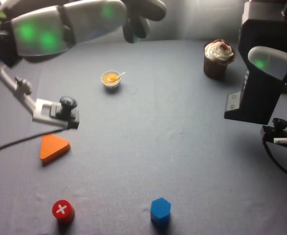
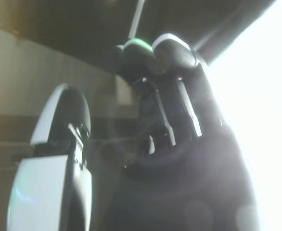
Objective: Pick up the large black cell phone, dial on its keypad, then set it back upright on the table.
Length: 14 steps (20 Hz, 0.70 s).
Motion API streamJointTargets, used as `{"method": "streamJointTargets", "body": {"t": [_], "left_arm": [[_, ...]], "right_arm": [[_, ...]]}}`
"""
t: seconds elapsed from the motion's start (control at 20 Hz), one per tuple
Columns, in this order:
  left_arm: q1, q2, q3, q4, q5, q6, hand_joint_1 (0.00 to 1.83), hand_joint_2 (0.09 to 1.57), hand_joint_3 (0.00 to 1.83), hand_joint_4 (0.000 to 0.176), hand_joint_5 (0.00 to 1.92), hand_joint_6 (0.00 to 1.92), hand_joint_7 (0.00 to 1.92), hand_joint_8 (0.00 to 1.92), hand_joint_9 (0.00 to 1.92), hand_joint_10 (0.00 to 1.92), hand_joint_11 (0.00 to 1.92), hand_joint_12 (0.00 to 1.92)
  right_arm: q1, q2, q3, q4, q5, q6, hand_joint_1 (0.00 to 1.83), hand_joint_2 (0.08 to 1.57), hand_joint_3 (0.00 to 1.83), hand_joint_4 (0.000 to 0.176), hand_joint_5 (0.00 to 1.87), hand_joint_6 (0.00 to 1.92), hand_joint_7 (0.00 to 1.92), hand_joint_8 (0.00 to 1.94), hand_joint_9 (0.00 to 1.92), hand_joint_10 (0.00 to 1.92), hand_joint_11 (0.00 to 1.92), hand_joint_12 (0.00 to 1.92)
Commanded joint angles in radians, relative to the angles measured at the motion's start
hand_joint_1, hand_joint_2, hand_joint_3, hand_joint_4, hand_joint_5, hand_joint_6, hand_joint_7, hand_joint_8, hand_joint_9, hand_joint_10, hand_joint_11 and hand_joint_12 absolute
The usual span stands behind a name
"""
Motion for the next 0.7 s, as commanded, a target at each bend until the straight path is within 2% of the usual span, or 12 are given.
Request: {"method": "streamJointTargets", "body": {"t": [0.0, 0.05, 0.1, 0.15, 0.2, 0.35, 0.55, 0.65], "left_arm": [[-0.009, -0.002, -0.012, -0.073, -0.166, -0.007, 0.16, 1.26, 0.00, 0.000, 0.25, 0.00, 0.60, 0.03, 0.51, 0.52, 0.26, 1.31], [0.024, -0.004, -0.021, -0.122, -0.188, -0.007, 0.16, 1.26, 0.00, 0.000, 0.25, 0.00, 0.60, 0.03, 0.51, 0.52, 0.26, 1.31], [0.046, -0.001, -0.030, -0.162, -0.204, -0.008, 0.07, 1.25, 0.00, 0.000, 0.26, 0.00, 0.51, 0.01, 0.48, 0.29, 0.17, 1.20], [0.062, 0.001, -0.031, -0.173, -0.223, -0.011, 0.01, 1.23, 0.00, 0.000, 0.27, 0.00, 0.39, 0.00, 0.40, 0.12, 0.07, 1.08], [0.075, 0.003, -0.031, -0.177, -0.248, -0.015, 0.00, 1.21, 0.00, 0.005, 0.26, 0.00, 0.27, 0.01, 0.28, 0.03, 0.01, 0.83], [0.084, 0.011, -0.033, -0.178, -0.257, -0.018, 0.00, 1.16, 0.00, 0.023, 0.20, 0.00, 0.12, 0.01, 0.10, 0.01, 0.00, 0.33], [0.067, 0.014, -0.018, -0.194, -0.262, -0.026, 0.00, 1.14, 0.00, 0.027, 0.17, 0.00, 0.10, 0.00, 0.07, 0.00, 0.00, 0.23], [0.062, 0.012, -0.010, -0.139, -0.221, -0.032, 0.00, 1.16, 0.00, 0.021, 0.19, 0.00, 0.11, 0.00, 0.08, 0.00, 0.00, 0.26]], "right_arm": [[-0.001, 0.012, -0.002, -0.008, 0.157, 0.023, 1.49, 1.12, 0.00, 0.000, 0.87, 1.01, 0.95, 0.83, 0.93, 1.08, 0.77, 1.59], [-0.012, 0.012, -0.004, -0.007, 0.170, 0.023, 1.49, 1.12, 0.00, 0.000, 0.87, 1.01, 0.95, 0.83, 0.93, 1.08, 0.77, 1.59], [-0.024, 0.012, -0.005, -0.003, 0.179, 0.023, 1.49, 1.12, 0.00, 0.000, 0.86, 1.02, 0.94, 0.84, 0.91, 1.10, 0.76, 1.60], [-0.033, 0.012, -0.006, 0.008, 0.185, 0.023, 1.49, 1.13, 0.00, 0.000, 0.86, 1.03, 0.94, 0.84, 0.91, 1.10, 0.77, 1.60], [-0.043, 0.012, -0.007, 0.022, 0.188, 0.024, 1.49, 1.12, 0.00, 0.000, 0.87, 1.02, 0.94, 0.83, 0.91, 1.10, 0.79, 1.59], [-0.059, 0.012, -0.001, 0.046, 0.197, 0.025, 1.49, 1.13, 0.00, 0.000, 0.84, 1.07, 0.92, 0.88, 0.90, 1.10, 0.79, 1.59], [-0.077, -0.004, 0.015, 0.072, 0.213, 0.027, 1.49, 1.14, 0.00, 0.000, 0.81, 1.10, 0.89, 0.91, 0.92, 1.09, 0.77, 1.59], [-0.083, -0.016, 0.027, 0.076, 0.217, 0.029, 1.49, 1.13, 0.00, 0.000, 0.84, 1.06, 0.89, 0.90, 0.90, 1.11, 0.77, 1.59]]}}
